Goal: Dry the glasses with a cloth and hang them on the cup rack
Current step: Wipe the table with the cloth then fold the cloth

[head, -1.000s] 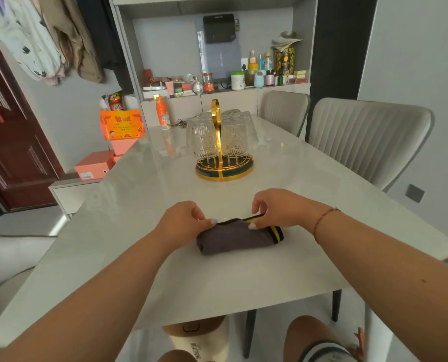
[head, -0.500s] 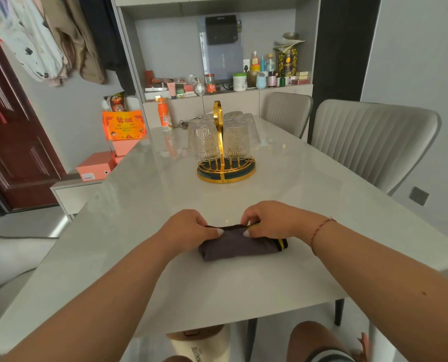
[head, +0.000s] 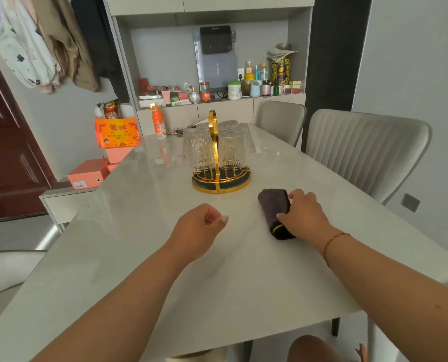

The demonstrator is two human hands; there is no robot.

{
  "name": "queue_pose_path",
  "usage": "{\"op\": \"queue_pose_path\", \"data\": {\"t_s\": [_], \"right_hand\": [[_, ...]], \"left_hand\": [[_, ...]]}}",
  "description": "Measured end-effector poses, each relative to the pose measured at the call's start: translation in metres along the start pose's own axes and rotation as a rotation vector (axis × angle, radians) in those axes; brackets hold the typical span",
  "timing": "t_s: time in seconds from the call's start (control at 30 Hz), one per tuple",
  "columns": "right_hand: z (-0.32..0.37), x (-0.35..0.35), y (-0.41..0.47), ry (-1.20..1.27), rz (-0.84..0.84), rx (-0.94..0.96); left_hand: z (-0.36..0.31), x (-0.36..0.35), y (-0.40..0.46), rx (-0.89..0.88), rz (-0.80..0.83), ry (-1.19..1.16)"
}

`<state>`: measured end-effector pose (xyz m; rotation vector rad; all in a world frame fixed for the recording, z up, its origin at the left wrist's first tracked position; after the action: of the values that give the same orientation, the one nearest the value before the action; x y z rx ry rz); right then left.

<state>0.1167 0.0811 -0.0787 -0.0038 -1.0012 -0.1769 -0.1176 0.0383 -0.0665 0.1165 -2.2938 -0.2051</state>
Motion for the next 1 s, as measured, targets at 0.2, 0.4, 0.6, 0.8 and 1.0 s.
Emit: {"op": "queue_pose_path", "data": {"t_s": [0.2, 0.4, 0.6, 0.8, 1.0], "right_hand": [[0.017, -0.019, -0.026, -0.323, 0.147, 0.191], [0.014, -0.028, -0.030, -0.348, 0.143, 0.250], [-0.009, -0.039, 0.019, -0.413, 0.273, 0.216], [-0.007, -0.040, 0.066, -0.462, 0.311, 0.269], [-0.021, -0.053, 0.086, -0.378, 0.214, 0.225]], "left_hand": [[-0.017, -0.040, 0.003, -0.076, 0.229, -0.088], [-0.046, -0.089, 0.024, -0.010, 0.477, -0.290], [-0.050, -0.122, 0.068, 0.065, 0.496, -0.177], [-0.069, -0.132, 0.112, 0.057, 0.454, 0.045], [-0.068, -0.143, 0.136, 0.021, 0.380, 0.269]]}}
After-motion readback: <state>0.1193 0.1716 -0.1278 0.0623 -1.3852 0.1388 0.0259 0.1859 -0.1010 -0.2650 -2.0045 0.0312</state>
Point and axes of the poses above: each hand's wrist, its own y-axis towards the middle knuckle, its own x-axis out of the back of the hand, z = x × y, the point moved 7 cm from there along y, towards the middle knuckle
